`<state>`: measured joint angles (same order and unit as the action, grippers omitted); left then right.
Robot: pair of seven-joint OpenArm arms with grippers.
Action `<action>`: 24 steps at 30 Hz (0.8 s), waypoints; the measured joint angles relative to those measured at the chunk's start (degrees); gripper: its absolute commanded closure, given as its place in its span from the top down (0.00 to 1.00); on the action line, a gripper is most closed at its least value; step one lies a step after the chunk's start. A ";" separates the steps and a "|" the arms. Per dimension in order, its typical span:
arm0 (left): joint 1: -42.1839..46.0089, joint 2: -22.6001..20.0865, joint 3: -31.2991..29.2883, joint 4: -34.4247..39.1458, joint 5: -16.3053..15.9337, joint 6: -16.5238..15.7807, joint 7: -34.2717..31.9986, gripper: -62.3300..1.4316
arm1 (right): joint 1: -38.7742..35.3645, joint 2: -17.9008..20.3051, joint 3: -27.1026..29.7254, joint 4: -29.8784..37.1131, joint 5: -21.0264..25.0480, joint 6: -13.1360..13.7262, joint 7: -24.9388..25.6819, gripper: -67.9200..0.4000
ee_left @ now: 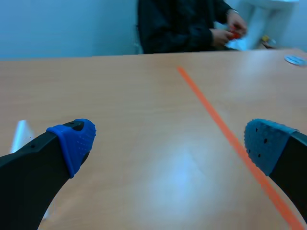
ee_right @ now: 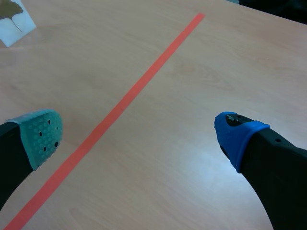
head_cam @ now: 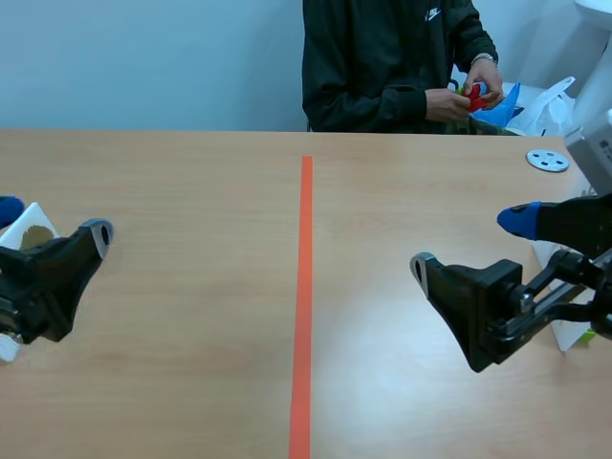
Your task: Sort the leaf by its shape. The table is split by an orange tape line. A compound leaf with several leaflets goes to the left side, a simple leaf with one blade goes to the right side. Return to the home posture when a red brick is placed on the table.
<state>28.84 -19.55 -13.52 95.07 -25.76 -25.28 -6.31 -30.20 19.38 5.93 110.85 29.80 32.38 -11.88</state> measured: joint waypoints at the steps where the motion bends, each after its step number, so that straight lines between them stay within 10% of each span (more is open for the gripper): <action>1: 1.01 0.00 0.00 2.05 0.02 -1.25 0.96 1.00 | 0.00 0.00 0.00 0.00 0.00 0.00 0.00 1.00; 19: 5.29 0.00 5.84 11.91 1.29 -4.76 9.75 1.00 | 0.00 0.00 0.00 0.00 0.00 0.00 0.00 1.00; 24: 5.29 0.00 12.76 11.65 3.67 0.35 9.35 1.00 | 0.00 0.00 0.00 0.00 0.00 0.00 0.00 1.00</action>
<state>34.13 -19.55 -0.75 106.72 -22.09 -24.93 3.05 -30.20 19.38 5.93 110.85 29.80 32.38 -11.88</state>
